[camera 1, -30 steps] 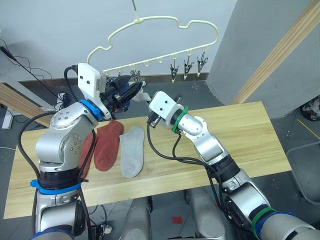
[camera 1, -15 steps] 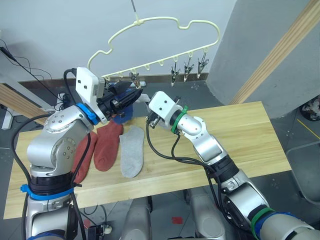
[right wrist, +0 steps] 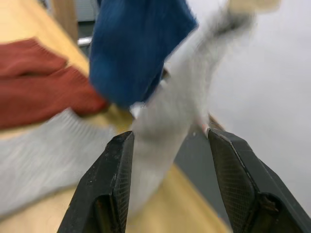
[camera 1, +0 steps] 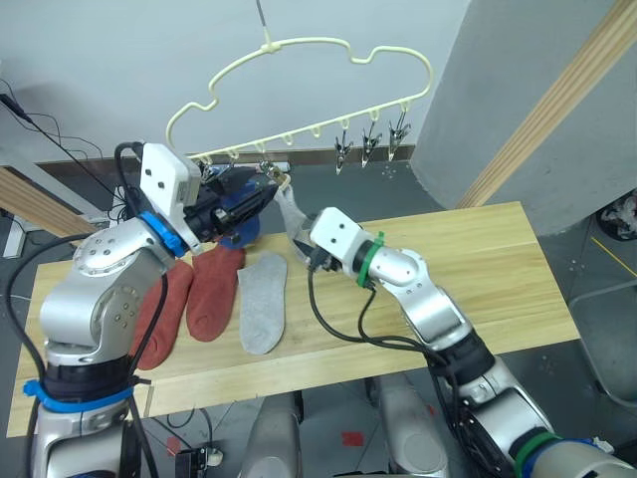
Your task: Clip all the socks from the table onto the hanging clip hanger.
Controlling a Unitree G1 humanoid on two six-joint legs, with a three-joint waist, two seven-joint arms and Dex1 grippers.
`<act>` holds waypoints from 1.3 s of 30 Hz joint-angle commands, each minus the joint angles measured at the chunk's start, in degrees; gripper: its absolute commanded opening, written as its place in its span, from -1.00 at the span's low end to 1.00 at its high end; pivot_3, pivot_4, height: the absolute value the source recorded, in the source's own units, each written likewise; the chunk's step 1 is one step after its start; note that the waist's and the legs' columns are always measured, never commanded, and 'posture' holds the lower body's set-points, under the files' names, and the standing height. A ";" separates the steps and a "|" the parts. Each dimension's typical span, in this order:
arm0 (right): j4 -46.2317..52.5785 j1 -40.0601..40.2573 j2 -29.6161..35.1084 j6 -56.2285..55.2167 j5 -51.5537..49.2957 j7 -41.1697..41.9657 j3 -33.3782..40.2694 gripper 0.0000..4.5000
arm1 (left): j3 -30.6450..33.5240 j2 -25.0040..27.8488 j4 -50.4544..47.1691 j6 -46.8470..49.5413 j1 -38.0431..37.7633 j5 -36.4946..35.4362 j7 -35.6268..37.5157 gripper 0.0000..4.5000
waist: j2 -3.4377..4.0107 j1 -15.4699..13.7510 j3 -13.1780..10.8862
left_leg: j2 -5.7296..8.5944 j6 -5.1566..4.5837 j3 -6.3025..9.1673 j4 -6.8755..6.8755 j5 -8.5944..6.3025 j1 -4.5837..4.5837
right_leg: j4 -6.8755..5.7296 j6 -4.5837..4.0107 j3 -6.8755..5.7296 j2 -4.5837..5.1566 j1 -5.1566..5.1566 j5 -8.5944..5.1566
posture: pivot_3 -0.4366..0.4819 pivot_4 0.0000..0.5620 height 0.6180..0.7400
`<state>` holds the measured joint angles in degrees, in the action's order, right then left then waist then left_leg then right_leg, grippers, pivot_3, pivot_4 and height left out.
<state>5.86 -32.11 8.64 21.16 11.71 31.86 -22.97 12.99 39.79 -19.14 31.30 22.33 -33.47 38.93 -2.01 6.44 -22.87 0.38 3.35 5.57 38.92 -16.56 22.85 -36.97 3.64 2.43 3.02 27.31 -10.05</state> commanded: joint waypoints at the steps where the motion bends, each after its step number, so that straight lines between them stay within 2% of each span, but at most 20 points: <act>1: 11.52 2.56 2.19 5.84 -2.56 2.26 2.96 0.09 | 0.25 2.73 -1.12 -4.05 -4.73 2.68 4.30 0.05 | 0.01 0.00 0.00 | -0.01 0.00 -0.01 0.00 0.00 -0.01 | 0.01 0.00 0.00 0.00 0.00 0.00 | -0.31 0.29 1.00; 7: 23.20 5.01 4.79 14.31 -6.16 1.05 9.72 0.09 | 0.84 5.76 -4.57 -10.02 -11.59 3.36 11.94 0.05 | 0.01 -0.59 0.00 | -0.03 0.01 0.01 0.00 0.01 0.03 | 0.02 0.00 -0.04 -0.01 0.02 0.00 | -0.29 0.27 1.00; 10: 25.76 4.56 3.97 17.92 -8.07 -0.34 12.07 0.09 | 1.29 5.21 -5.40 -10.07 -12.20 3.04 10.92 0.05 | 0.00 -0.99 0.01 | -0.02 0.03 -0.01 0.00 0.02 0.02 | 0.03 0.00 -0.02 -0.01 0.01 -0.01 | -0.28 0.25 1.00; 17: 26.15 3.29 2.92 19.09 -10.01 -3.85 13.81 0.09 | 2.79 1.27 -7.22 -6.36 -10.62 0.59 3.69 0.05 | 0.00 -1.35 0.01 | -0.02 0.03 -0.02 0.01 0.03 0.02 | 0.03 0.00 -0.02 -0.01 0.01 0.00 | -0.27 0.24 1.00; 21: 24.77 1.88 2.08 18.94 -10.37 -6.32 14.72 0.09 | 2.01 2.23 -8.51 -6.93 -11.85 0.93 5.53 0.05 | 0.00 -1.36 0.01 | -0.02 0.03 0.00 0.00 0.03 0.03 | 0.00 -0.01 -0.03 -0.01 0.02 0.01 | -0.26 0.23 1.00; 29: 20.94 -1.90 -1.23 19.25 -11.66 -11.06 16.12 0.09 | 0.15 1.08 -7.13 -5.80 -6.89 0.84 5.20 0.05 | -0.01 -1.48 0.01 | -0.01 0.04 -0.02 0.01 0.03 0.03 | 0.00 -0.02 -0.03 -0.01 0.02 0.01 | -0.27 0.27 1.00; 32: 19.57 -3.65 -2.35 19.48 -12.69 -12.11 16.79 -0.14 | -0.26 0.68 -6.63 -5.60 -5.55 0.95 5.09 0.05 | -0.01 -1.44 0.01 | -0.02 0.03 -0.01 0.01 0.03 0.02 | -0.01 -0.03 -0.03 -0.02 0.02 0.02 | -0.27 0.28 1.00; 34: 18.76 -4.48 -2.85 19.74 -13.03 -12.60 16.78 -0.42 | -0.40 0.33 -6.25 -5.44 -4.69 0.91 5.00 0.05 | -0.01 -1.46 0.01 | -0.02 0.03 0.00 0.01 0.03 0.03 | -0.01 -0.04 -0.04 -0.02 0.02 0.03 | -0.27 0.29 1.00; 39: 17.96 -5.87 -3.31 19.93 -13.66 -13.66 16.34 -0.42 | -0.05 -0.36 -5.03 -4.87 -2.79 0.62 4.37 0.05 | -0.01 -1.48 0.01 | 0.00 0.03 0.01 0.00 0.02 0.05 | 0.00 -0.06 -0.04 -0.01 0.02 0.03 | -0.28 0.30 1.00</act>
<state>22.06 -37.13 5.55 41.63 -1.34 18.67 -6.82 12.21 39.48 -23.68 26.71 19.26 -31.69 43.37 -2.02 4.96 -22.86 0.37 3.38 5.58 38.93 -16.54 22.90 -36.97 3.58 2.39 3.01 27.34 -10.02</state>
